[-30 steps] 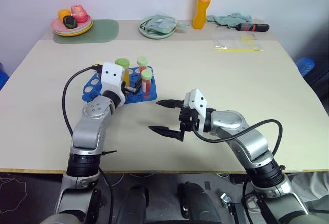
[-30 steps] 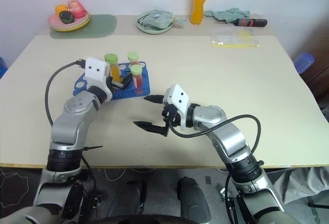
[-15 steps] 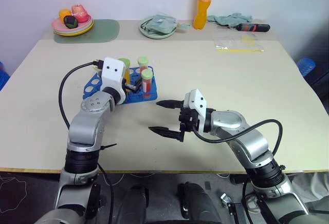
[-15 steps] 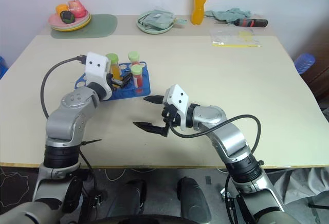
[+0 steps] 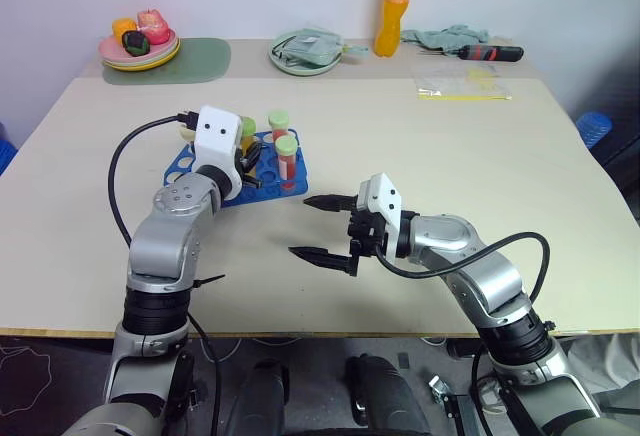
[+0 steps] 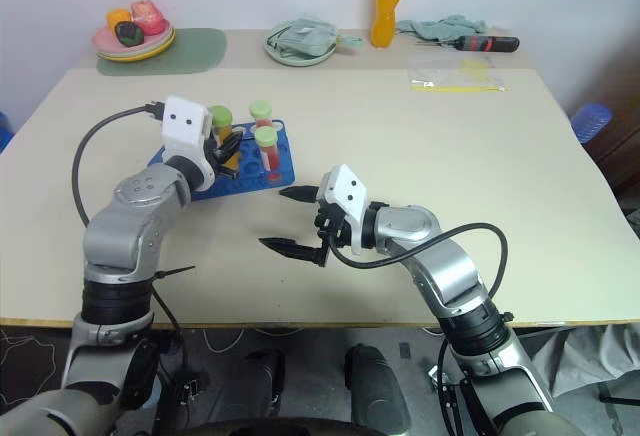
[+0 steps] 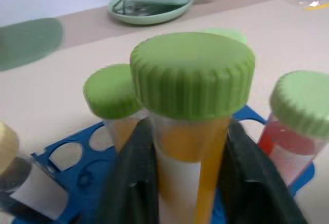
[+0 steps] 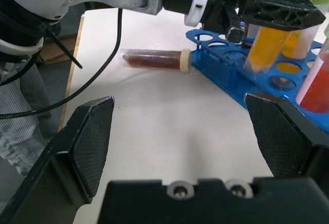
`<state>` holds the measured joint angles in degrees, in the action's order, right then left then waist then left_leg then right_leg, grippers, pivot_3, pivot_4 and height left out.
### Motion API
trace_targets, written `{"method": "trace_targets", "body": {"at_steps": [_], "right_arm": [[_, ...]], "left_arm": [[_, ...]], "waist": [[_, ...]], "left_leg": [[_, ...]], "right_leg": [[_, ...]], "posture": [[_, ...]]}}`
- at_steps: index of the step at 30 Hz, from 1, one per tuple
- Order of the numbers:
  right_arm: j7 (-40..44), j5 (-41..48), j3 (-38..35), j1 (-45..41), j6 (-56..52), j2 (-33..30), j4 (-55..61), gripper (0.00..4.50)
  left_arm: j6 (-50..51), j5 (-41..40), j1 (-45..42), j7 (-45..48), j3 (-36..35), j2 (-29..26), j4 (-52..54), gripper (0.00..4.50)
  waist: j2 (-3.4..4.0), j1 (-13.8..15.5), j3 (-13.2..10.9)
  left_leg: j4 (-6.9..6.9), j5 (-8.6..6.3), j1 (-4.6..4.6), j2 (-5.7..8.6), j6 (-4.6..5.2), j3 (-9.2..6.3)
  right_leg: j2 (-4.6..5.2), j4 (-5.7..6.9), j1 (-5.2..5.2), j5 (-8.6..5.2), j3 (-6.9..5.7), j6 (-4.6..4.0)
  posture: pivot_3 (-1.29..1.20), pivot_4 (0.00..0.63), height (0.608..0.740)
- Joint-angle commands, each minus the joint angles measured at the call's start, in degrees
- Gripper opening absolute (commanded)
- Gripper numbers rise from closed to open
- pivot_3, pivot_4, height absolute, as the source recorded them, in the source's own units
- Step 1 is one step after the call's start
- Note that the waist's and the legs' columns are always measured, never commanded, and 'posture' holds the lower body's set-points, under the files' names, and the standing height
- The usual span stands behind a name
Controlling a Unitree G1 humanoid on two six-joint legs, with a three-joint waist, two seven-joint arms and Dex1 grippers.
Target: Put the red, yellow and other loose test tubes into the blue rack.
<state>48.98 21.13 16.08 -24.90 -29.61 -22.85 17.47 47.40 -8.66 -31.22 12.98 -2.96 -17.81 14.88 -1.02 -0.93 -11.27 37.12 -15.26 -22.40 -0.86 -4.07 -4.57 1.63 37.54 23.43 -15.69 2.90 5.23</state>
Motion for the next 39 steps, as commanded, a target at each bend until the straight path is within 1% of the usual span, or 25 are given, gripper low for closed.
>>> {"method": "trace_targets", "body": {"at_steps": [1,7,14,22,25,28,30,32,36,39], "right_arm": [[0.13,1.00,-0.52,-0.74,0.19,0.41,2.15,4.50],[0.25,1.02,-0.45,-0.68,0.32,0.44,2.13,4.50],[0.35,1.13,-0.39,-0.76,0.41,0.54,1.95,4.50],[0.67,1.04,-0.25,-0.90,0.65,0.60,1.73,4.50],[0.65,0.94,-0.23,-0.91,0.68,0.58,1.77,4.50],[0.63,0.89,-0.26,-0.85,0.69,0.47,1.92,4.50],[0.58,0.84,-0.24,-0.74,0.67,0.38,2.12,4.50],[0.56,0.82,-0.25,-0.68,0.66,0.30,2.22,4.50],[0.49,0.90,-0.21,-0.61,0.50,0.30,2.46,4.50],[0.63,1.26,-0.29,-0.44,0.26,0.26,2.61,4.50]], "left_arm": [[0.05,0.29,-1.11,-0.11,0.20,-0.77,2.87,1.24],[-1.76,0.39,0.38,0.02,-0.33,-1.00,3.46,1.24],[-11.48,1.41,6.01,0.09,-0.68,-0.39,2.73,1.24],[-24.39,0.56,10.63,-0.22,-1.46,3.58,-0.62,1.24],[-26.63,0.86,11.73,-0.61,-1.47,3.99,-2.57,1.24],[-27.25,-0.35,11.81,-1.30,-2.74,4.73,-3.21,2.41],[-26.73,-1.50,11.68,-1.19,-3.75,4.77,-2.05,3.41],[-25.37,-2.53,11.92,-0.62,-4.92,3.64,0.10,4.44],[-22.91,-6.23,12.46,0.74,-8.47,1.11,5.09,4.48],[-18.10,-13.69,11.02,1.59,-14.56,-1.65,11.65,4.48]], "waist": [[0.00,-0.01,0.00],[0.00,-0.06,0.00],[0.00,-0.14,0.00],[0.00,0.11,0.00],[0.00,0.11,0.00],[0.00,0.04,0.00],[0.00,0.02,0.00],[0.00,-0.07,0.00],[0.00,-0.05,0.00],[0.00,-0.08,0.00]], "left_leg": [[0.00,0.00,0.00,0.00,0.00,0.00],[0.00,0.00,0.00,0.00,0.00,0.00],[-0.02,0.00,0.00,-0.01,0.00,0.00],[-0.01,0.00,0.00,0.00,0.00,0.02],[-0.01,0.00,0.00,0.00,0.00,0.02],[-0.01,0.00,0.00,0.00,0.01,0.02],[-0.01,0.00,0.00,0.00,0.01,0.02],[-0.01,0.00,0.01,0.00,0.00,0.02],[-0.01,0.00,0.00,0.00,0.00,0.02],[-0.01,0.00,0.00,-0.01,0.00,0.01]], "right_leg": [[0.00,0.00,0.00,0.00,0.00,0.00],[-0.01,0.00,0.00,0.00,0.00,0.00],[0.00,0.00,0.02,0.00,0.01,0.00],[0.02,0.00,0.01,0.00,0.01,0.00],[0.02,0.00,0.01,0.00,0.01,0.00],[0.02,0.00,0.01,0.00,0.01,0.00],[0.02,0.00,0.02,0.00,0.01,0.00],[0.01,0.01,0.01,0.00,0.00,0.00],[0.01,0.01,0.02,0.00,0.00,0.00],[0.01,0.01,0.01,0.00,0.00,0.00]], "posture": [[0.00,0.150,0.740],[0.00,0.150,0.740],[0.00,0.150,0.740],[0.00,0.150,0.740],[0.00,0.150,0.740],[0.00,0.150,0.740],[0.00,0.150,0.740],[0.00,0.150,0.740],[0.00,0.150,0.740],[0.00,0.150,0.740]]}}
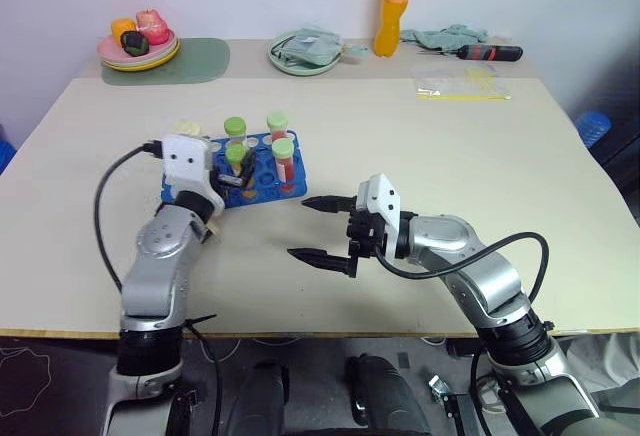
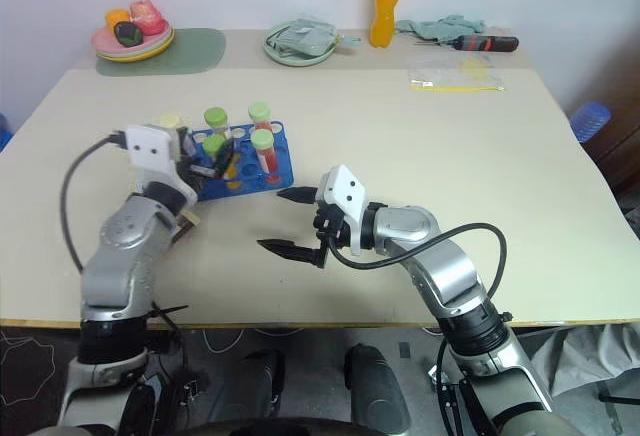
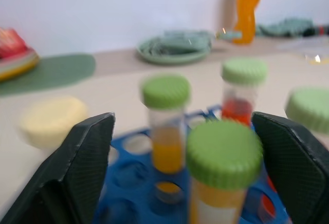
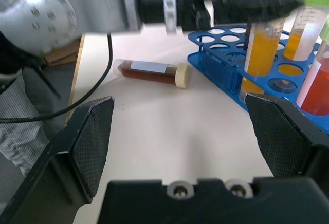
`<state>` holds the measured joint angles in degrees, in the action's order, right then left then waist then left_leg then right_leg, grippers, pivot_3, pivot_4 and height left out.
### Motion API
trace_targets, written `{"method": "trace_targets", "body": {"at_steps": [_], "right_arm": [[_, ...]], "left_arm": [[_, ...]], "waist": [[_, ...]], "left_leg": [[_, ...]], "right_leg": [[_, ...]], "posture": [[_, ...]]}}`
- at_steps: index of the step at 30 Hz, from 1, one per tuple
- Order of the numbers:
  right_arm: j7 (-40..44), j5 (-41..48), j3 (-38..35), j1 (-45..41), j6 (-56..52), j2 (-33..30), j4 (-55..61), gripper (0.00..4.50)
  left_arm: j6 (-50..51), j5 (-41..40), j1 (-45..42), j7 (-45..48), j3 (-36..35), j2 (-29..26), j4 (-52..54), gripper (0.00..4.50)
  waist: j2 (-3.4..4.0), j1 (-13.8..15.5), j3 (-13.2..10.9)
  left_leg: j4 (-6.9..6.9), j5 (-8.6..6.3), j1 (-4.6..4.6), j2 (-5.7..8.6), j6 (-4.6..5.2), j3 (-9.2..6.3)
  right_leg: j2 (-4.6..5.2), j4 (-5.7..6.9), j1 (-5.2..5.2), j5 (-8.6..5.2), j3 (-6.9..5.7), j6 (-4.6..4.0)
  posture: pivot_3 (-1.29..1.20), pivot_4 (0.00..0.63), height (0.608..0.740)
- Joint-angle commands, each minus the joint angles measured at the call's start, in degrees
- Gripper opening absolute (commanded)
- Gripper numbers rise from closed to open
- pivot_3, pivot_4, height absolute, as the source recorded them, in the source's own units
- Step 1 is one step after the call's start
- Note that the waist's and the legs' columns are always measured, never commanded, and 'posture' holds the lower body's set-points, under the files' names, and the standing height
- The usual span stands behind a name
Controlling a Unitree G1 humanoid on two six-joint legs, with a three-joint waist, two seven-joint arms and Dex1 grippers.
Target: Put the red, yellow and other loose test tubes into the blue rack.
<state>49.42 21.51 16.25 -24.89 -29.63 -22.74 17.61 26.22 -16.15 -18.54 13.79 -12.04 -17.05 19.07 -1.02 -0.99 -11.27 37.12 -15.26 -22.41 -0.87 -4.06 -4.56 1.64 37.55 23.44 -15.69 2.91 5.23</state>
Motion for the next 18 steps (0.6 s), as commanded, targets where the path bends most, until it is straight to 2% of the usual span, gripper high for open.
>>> {"method": "trace_targets", "body": {"at_steps": [1,4,6,9,10,12,13,14,18], "right_arm": [[0.26,1.01,-0.47,-0.38,0.20,0.15,2.50,4.50],[0.49,1.12,-0.41,-0.44,0.24,0.19,2.32,4.50],[0.66,1.07,-0.37,-0.47,0.36,0.17,2.22,4.50],[1.08,0.98,-0.42,-0.59,0.60,0.08,1.84,4.50],[1.27,1.03,-0.42,-0.72,0.65,0.10,1.58,4.50],[1.56,1.11,-0.40,-0.93,0.72,0.21,1.20,4.50],[1.72,1.12,-0.37,-1.06,0.77,0.31,0.98,4.50],[1.94,1.10,-0.31,-1.25,0.87,0.43,0.71,4.50],[2.54,0.71,0.03,-1.70,1.35,0.82,0.17,4.50]], "left_arm": [[4.95,-8.17,-2.45,0.72,-7.07,-3.67,9.26,4.48],[13.65,-15.72,-5.15,-0.16,-11.70,-7.81,11.90,4.48],[22.12,-20.74,-6.29,0.39,-14.59,-13.32,13.09,4.48],[38.43,-24.03,-6.17,1.40,-17.09,-26.74,13.80,4.48],[47.42,-26.40,-6.17,2.94,-17.85,-31.72,12.42,4.48],[62.06,-30.49,-8.18,5.80,-18.28,-37.65,9.44,4.48],[65.24,-33.91,-8.23,7.40,-16.30,-42.05,7.32,4.48],[66.16,-35.27,-8.58,8.38,-14.55,-44.23,7.70,4.48],[66.28,-43.30,-7.72,9.75,-7.53,-50.73,7.73,4.48]], "waist": [[0.00,-0.03,0.00],[0.00,-0.02,0.00],[0.00,-0.10,0.00],[-0.02,-0.53,-0.03],[-0.03,-0.91,-0.03],[-0.02,-1.57,-0.05],[-0.03,-1.63,-0.05],[-0.04,-1.70,-0.06],[-0.06,-1.54,-0.08]], "left_leg": [[0.00,0.00,0.00,0.00,0.00,0.00],[0.01,0.00,0.01,-0.01,0.00,-0.02],[0.03,0.00,0.02,0.00,0.00,-0.01],[0.01,0.00,0.03,-0.02,0.00,-0.03],[0.00,0.00,0.04,-0.01,0.00,-0.04],[-0.01,0.00,0.07,-0.02,0.01,-0.05],[-0.01,0.00,0.09,-0.01,0.01,-0.04],[-0.01,0.00,0.10,-0.01,0.01,-0.05],[-0.02,0.00,0.09,-0.03,0.00,-0.06]], "right_leg": [[0.00,0.00,0.00,0.00,0.00,0.00],[-0.01,0.02,0.00,0.00,-0.01,0.00],[-0.01,0.03,-0.02,0.00,-0.01,0.00],[-0.06,0.09,0.02,-0.01,-0.01,0.00],[-0.06,0.10,0.02,-0.01,0.00,-0.01],[-0.09,0.17,0.04,-0.03,0.00,-0.01],[-0.08,0.22,0.04,-0.04,0.00,-0.01],[-0.09,0.24,0.04,-0.05,-0.01,-0.01],[-0.06,0.22,0.04,-0.06,-0.01,-0.03]], "posture": [[0.00,0.150,0.740],[0.00,0.150,0.740],[0.00,0.150,0.740],[0.00,0.150,0.740],[0.00,0.150,0.740],[0.00,0.150,0.740],[0.00,0.150,0.740],[0.00,0.150,0.740],[0.00,0.150,0.740]]}}
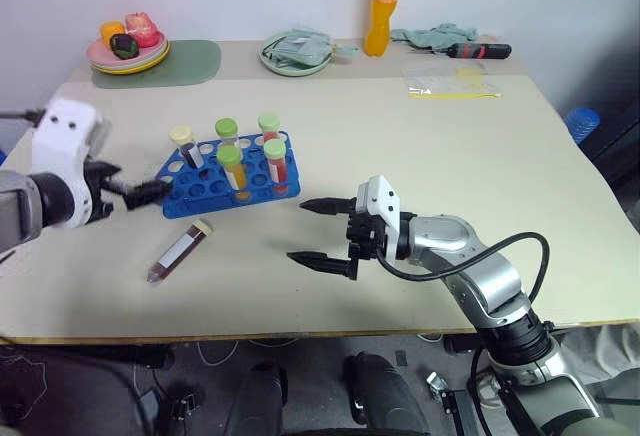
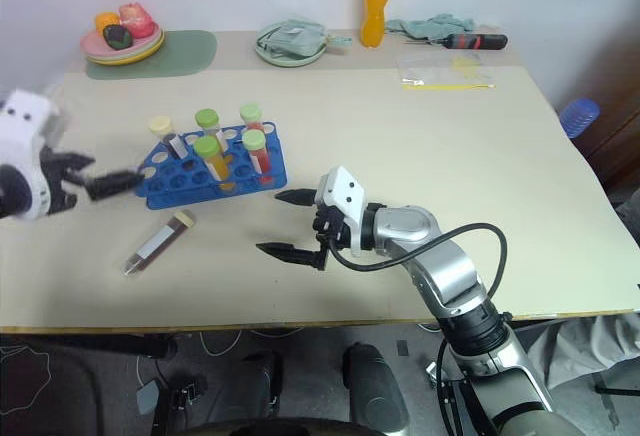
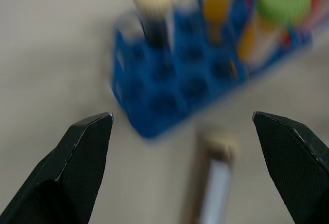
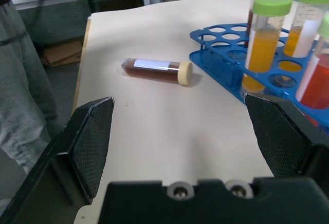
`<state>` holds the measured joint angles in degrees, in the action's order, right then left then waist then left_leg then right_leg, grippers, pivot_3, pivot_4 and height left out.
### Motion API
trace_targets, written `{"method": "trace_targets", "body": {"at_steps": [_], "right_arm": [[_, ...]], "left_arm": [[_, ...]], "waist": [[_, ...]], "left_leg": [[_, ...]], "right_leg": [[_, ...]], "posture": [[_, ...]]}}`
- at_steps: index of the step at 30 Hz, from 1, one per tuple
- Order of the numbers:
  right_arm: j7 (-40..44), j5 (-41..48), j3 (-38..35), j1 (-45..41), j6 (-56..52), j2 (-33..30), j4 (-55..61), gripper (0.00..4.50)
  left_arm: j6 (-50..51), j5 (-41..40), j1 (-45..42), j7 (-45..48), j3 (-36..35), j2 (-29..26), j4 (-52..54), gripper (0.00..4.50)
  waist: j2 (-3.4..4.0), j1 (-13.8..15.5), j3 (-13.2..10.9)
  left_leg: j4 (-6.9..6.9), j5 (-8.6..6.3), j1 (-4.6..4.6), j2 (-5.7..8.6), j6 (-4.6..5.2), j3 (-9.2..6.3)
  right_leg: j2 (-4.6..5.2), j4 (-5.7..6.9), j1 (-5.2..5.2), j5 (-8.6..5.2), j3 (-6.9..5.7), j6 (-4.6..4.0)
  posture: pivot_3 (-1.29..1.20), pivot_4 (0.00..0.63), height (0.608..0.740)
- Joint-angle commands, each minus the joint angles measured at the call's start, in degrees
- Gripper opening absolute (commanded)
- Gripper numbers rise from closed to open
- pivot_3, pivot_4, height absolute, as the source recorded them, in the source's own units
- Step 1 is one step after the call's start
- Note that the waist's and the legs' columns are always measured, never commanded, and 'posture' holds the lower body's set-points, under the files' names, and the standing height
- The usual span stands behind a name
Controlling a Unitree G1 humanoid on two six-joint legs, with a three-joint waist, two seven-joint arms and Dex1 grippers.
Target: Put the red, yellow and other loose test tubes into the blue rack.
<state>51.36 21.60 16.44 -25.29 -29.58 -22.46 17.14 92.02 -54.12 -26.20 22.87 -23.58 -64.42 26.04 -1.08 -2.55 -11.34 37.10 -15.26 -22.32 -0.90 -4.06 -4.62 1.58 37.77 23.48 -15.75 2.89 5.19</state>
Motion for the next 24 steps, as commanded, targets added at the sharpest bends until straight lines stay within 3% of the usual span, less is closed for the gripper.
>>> {"method": "trace_targets", "body": {"at_steps": [1,4,18,21,24], "right_arm": [[0.77,0.47,-0.06,-1.44,1.50,0.59,0.48,4.50],[0.95,0.25,0.11,-1.60,1.70,0.69,0.36,4.50],[-1.43,-0.13,0.07,-0.21,0.58,0.82,2.36,4.50],[-1.63,-0.05,0.19,-0.34,0.57,0.98,2.27,4.50],[-1.72,-0.06,0.23,-0.38,0.67,1.07,2.29,4.50]], "left_arm": [[0.48,-5.12,0.65,-0.83,7.47,-4.33,-0.14,4.48],[0.48,-3.67,1.24,-4.30,13.62,-5.38,-1.76,4.48],[0.48,4.65,-9.37,-7.34,30.85,3.06,-9.67,4.48],[0.48,6.33,-10.21,-5.76,33.40,3.47,-10.13,3.79],[0.47,8.20,-9.93,-4.24,34.38,3.58,-10.15,2.28]], "waist": [[0.01,-0.01,0.00],[0.04,0.00,0.00],[0.01,0.02,0.01],[0.01,0.00,0.00],[0.01,0.02,0.01]], "left_leg": [[0.00,0.00,0.00,0.00,0.00,0.01],[-0.03,0.00,0.02,0.00,0.00,0.02],[-0.01,0.01,-0.07,0.01,-0.01,0.06],[-0.01,0.01,-0.07,0.01,-0.01,0.08],[-0.01,0.01,-0.07,0.01,-0.01,0.08]], "right_leg": [[0.02,0.00,0.00,0.00,0.01,0.00],[0.01,0.01,0.02,0.00,0.03,-0.01],[0.00,0.04,0.11,0.00,0.04,-0.02],[0.00,0.06,0.13,0.00,0.05,-0.02],[0.00,0.07,0.14,0.00,0.06,-0.02]], "posture": [[0.00,0.150,0.740],[0.00,0.150,0.740],[0.00,0.150,0.740],[0.00,0.150,0.740],[0.00,0.150,0.740]]}}
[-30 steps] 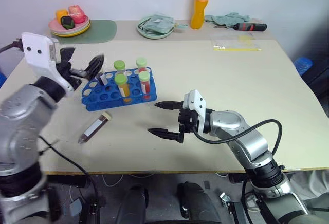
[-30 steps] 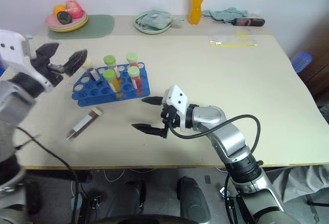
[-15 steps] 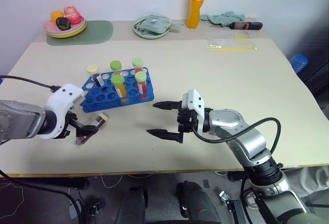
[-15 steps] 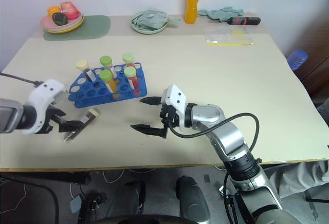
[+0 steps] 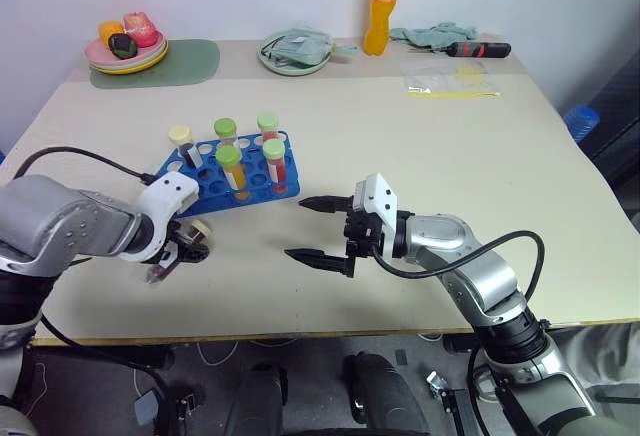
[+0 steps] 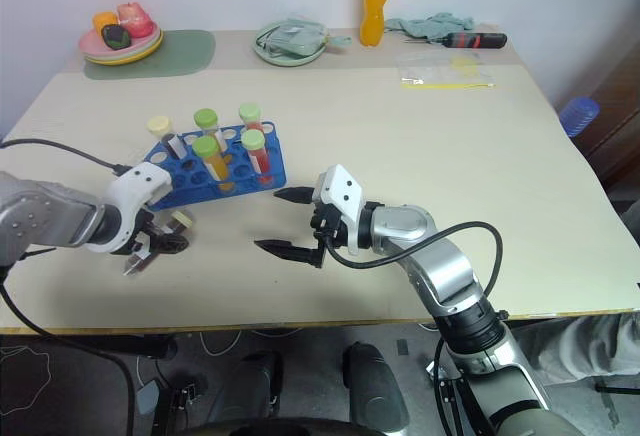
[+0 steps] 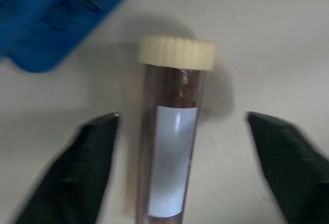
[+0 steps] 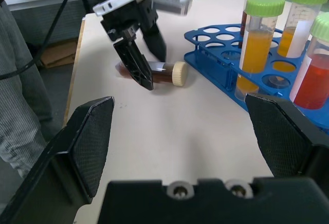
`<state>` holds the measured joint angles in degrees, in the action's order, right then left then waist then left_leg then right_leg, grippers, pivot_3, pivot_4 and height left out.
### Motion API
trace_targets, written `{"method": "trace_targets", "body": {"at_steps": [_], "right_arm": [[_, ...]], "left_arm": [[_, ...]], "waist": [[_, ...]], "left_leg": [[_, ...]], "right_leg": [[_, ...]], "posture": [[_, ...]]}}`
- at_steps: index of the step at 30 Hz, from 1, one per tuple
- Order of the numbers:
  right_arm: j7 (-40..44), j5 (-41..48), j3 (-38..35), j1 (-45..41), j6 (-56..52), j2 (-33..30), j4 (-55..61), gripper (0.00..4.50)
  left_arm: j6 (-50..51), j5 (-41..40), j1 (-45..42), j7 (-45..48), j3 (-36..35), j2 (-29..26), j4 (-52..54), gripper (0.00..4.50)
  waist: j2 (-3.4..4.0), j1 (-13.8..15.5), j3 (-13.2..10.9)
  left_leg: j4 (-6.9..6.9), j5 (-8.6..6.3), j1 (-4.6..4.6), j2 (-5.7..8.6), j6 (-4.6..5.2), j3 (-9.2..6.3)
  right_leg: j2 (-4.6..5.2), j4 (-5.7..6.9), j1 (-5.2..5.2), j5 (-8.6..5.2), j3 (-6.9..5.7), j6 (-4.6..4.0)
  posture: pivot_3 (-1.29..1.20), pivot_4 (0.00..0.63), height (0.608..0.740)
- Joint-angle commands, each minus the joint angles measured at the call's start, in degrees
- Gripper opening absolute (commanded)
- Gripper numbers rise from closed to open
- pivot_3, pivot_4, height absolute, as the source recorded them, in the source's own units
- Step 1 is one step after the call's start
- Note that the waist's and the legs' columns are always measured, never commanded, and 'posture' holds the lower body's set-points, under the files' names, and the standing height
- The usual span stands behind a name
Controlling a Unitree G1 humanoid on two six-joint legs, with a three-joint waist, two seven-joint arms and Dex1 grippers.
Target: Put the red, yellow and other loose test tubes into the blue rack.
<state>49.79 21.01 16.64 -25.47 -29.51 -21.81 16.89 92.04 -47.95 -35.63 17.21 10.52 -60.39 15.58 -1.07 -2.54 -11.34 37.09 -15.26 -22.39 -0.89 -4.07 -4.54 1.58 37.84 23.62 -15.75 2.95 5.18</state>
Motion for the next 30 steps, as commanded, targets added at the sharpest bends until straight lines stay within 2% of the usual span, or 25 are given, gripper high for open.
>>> {"method": "trace_targets", "body": {"at_steps": [1,2,6,8,10,13,16,20,23,25,30], "right_arm": [[-0.18,0.50,0.00,-0.17,0.64,0.43,2.56,4.50],[-0.23,0.46,-0.01,-0.19,0.64,0.45,2.56,4.50],[-0.34,0.42,-0.09,-0.18,0.62,0.42,2.65,4.50],[-0.35,0.52,-0.22,0.00,0.54,0.24,2.86,4.50],[-0.31,0.69,-0.43,0.15,0.37,0.03,3.06,4.50],[-0.06,1.18,-0.67,0.31,-0.08,-0.16,3.11,4.50],[0.49,1.48,-0.61,0.02,-0.10,-0.17,2.64,4.50],[1.48,1.45,-0.15,-0.96,0.31,0.16,1.50,4.50],[2.32,1.09,0.43,-1.90,0.85,0.70,0.49,4.50],[2.64,0.76,0.78,-2.28,1.20,0.94,0.17,4.50],[2.25,0.37,0.69,-2.14,1.21,0.74,0.62,4.50]], "left_arm": [[0.41,2.39,-0.18,2.11,0.23,-0.74,0.59,1.78],[0.36,2.80,0.23,2.83,-0.15,-1.29,0.83,1.34],[-3.75,2.47,3.90,8.44,-4.63,-5.74,4.84,1.34],[-9.72,2.99,9.29,11.77,-11.43,-8.14,7.69,1.34],[-18.25,5.07,16.30,14.56,-20.27,-8.03,9.41,1.34],[-34.08,12.10,24.49,11.65,-34.25,-0.44,11.02,1.34],[-46.71,16.11,26.17,6.75,-40.39,9.82,12.88,1.34],[-56.50,21.89,23.60,-3.88,-38.32,23.38,12.88,1.34],[-69.10,31.53,24.78,-8.78,-32.13,31.31,9.09,1.34],[-76.40,36.37,25.41,-10.79,-28.43,35.55,6.29,1.34],[-81.84,38.42,25.52,-12.08,-24.55,42.46,3.15,1.34]], "waist": [[0.00,0.02,0.00],[0.00,0.02,0.00],[0.00,-0.19,0.00],[0.00,-0.18,0.00],[0.01,0.02,0.00],[0.02,0.24,0.00],[-0.01,0.58,0.02],[-0.04,1.47,0.07],[-0.10,1.69,0.11],[-0.12,1.75,0.12],[-0.12,1.64,0.12]], "left_leg": [[0.00,0.00,0.00,0.00,0.00,0.00],[0.00,0.00,0.00,0.00,0.00,0.00],[0.00,0.00,-0.01,-0.01,0.00,0.03],[-0.01,0.00,-0.03,-0.02,0.00,0.05],[-0.04,0.00,-0.05,-0.03,-0.01,0.09],[-0.03,0.01,-0.04,-0.03,-0.02,0.10],[0.00,0.01,-0.06,-0.02,-0.02,0.08],[0.01,0.01,-0.01,0.00,-0.02,0.10],[0.05,0.01,-0.03,0.00,-0.02,0.08],[0.05,0.01,-0.01,0.02,-0.02,0.09],[0.05,0.01,-0.02,0.01,-0.01,0.08]], "right_leg": [[0.00,0.00,0.00,0.00,0.00,0.00],[0.00,0.00,0.00,0.00,0.00,0.00],[-0.01,0.03,0.05,0.00,0.03,0.00],[0.00,0.08,0.11,-0.02,0.05,-0.04],[0.03,0.09,0.17,-0.04,0.06,-0.07],[0.09,0.10,0.16,-0.05,0.05,-0.10],[0.11,0.07,0.12,-0.05,0.03,-0.11],[0.11,0.01,0.03,-0.03,0.04,-0.08],[0.10,0.02,0.02,-0.02,0.02,-0.07],[0.12,0.00,0.00,-0.02,0.03,-0.07],[0.10,0.03,0.02,-0.02,0.02,-0.07]], "posture": [[0.00,0.150,0.740],[0.00,0.150,0.740],[0.00,0.150,0.740],[0.00,0.150,0.740],[0.00,0.150,0.740],[0.00,0.150,0.740],[0.00,0.150,0.740],[0.00,0.150,0.740],[0.00,0.150,0.740],[0.00,0.150,0.740],[0.00,0.150,0.740]]}}
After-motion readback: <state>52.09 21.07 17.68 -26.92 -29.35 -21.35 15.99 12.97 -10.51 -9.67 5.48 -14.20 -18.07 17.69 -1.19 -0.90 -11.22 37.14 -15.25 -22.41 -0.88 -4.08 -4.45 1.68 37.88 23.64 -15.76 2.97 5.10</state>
